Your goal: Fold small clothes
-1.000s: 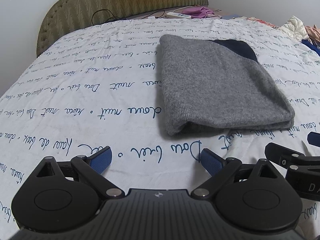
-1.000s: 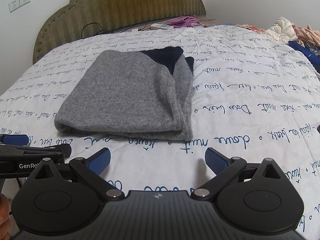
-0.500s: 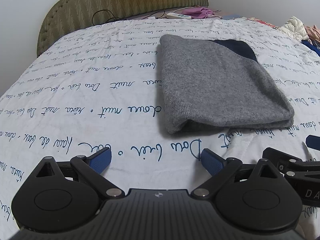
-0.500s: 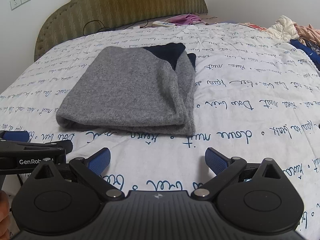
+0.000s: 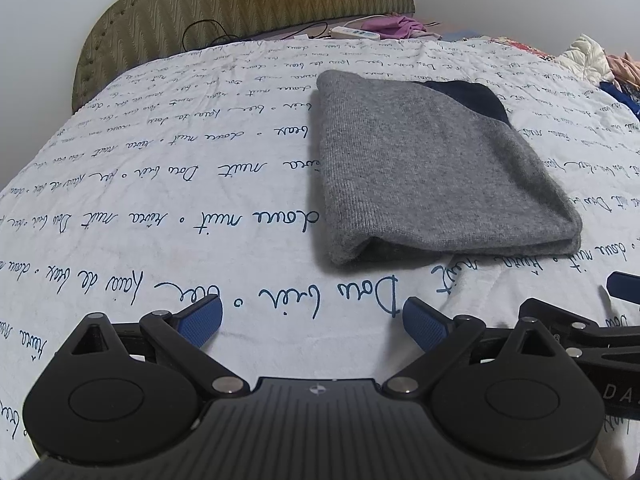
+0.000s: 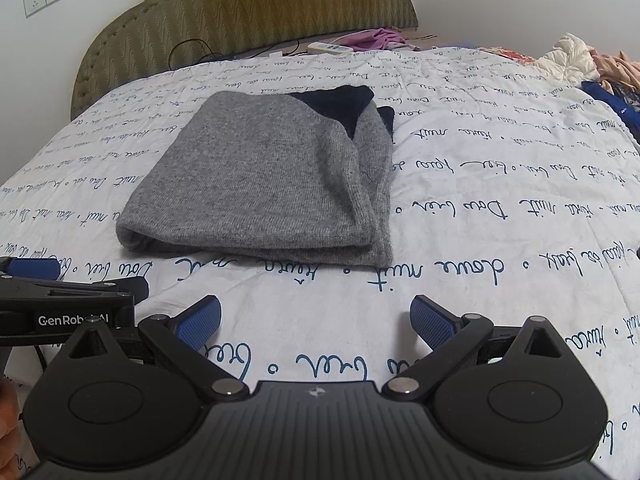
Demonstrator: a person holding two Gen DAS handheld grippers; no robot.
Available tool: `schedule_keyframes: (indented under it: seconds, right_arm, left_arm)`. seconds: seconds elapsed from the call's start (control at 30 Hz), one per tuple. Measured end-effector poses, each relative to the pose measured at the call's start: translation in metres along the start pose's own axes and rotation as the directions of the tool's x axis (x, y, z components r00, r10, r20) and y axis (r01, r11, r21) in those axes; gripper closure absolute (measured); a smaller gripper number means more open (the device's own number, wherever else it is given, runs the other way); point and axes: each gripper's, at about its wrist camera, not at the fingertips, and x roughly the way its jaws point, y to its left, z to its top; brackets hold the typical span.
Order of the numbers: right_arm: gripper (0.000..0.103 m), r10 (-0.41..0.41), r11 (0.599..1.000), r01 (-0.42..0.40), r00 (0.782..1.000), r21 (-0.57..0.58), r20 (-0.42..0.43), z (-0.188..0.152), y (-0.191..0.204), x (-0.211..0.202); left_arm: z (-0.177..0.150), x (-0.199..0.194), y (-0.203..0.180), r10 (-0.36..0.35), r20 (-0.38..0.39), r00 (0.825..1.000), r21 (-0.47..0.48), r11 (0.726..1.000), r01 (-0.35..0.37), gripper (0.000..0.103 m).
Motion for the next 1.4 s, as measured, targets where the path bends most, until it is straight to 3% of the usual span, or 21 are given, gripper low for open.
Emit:
schedule_keyframes:
  seconds: [1.4]
  right_arm:
    - [0.001, 0.013, 1.0, -0.013, 1.0, -0.013, 0.014, -0.001, -0.002, -0.012]
  left_arm:
    - [-0.002, -0.011, -0.005, -0.01, -0.002, 1.0, 0.004, 1.0, 0.01, 0.004]
